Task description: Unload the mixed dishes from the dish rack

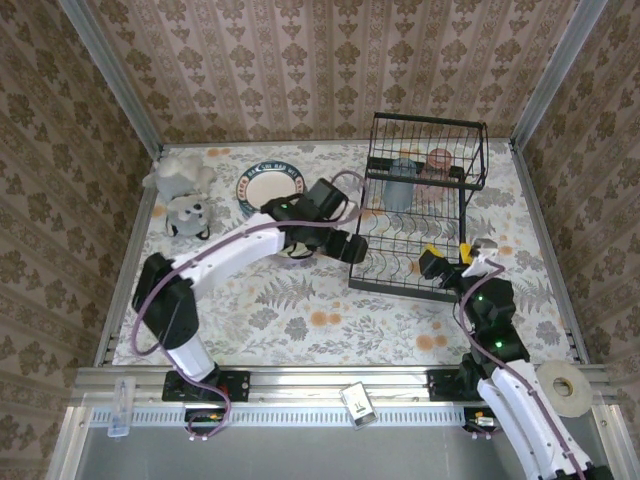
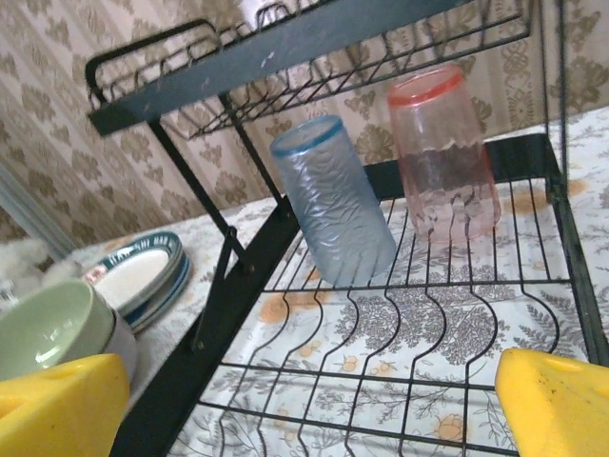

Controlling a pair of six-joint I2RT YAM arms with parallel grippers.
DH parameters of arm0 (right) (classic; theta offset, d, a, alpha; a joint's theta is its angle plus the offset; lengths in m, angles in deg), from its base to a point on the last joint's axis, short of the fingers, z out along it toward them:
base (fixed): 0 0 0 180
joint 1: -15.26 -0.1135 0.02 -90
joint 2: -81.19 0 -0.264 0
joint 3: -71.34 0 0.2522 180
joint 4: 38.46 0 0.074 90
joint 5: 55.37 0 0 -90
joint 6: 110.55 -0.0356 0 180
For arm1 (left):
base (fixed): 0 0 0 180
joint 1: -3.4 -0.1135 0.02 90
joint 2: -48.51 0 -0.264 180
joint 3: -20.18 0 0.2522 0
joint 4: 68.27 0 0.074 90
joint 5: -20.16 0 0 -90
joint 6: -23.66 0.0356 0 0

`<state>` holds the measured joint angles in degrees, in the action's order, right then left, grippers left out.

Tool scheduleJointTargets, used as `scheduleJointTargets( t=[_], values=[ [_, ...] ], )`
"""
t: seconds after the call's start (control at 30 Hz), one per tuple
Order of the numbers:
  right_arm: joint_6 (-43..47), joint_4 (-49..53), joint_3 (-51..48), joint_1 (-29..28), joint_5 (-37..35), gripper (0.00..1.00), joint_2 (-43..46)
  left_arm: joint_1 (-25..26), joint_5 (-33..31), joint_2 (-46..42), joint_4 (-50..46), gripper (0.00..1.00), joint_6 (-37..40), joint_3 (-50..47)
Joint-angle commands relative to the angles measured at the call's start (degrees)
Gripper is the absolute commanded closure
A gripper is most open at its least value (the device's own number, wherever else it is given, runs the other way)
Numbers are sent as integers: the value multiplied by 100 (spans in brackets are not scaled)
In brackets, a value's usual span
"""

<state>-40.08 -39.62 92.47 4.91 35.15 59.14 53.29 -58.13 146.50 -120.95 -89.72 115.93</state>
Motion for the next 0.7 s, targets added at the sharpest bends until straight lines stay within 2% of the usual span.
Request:
scheduleJointTargets(
  t=[0.0,0.07,0.17,0.37,0.47,0.67],
  values=[
    [1127,-1438,9,-423,-424,0,-577,30,134,311,71,17,-218,36],
    [1476,-1773,135,-651,-439,0,-1281,40,140,466,142,19,-285,30],
    [1645,-2924,160,-869,-593,0,-2434,43,161,685,158,23,-367,78],
    [1824,-4952,370,-822,-878,0,-4633,39,136,929,208,35,-508,77],
    [1708,-6017,541,-725,-966,0,-5664,41,161,1010,209,44,-543,86],
    [1557,-6076,1364,-548,-932,0,-6705,39,235,1197,132,64,-580,217]
  ],
)
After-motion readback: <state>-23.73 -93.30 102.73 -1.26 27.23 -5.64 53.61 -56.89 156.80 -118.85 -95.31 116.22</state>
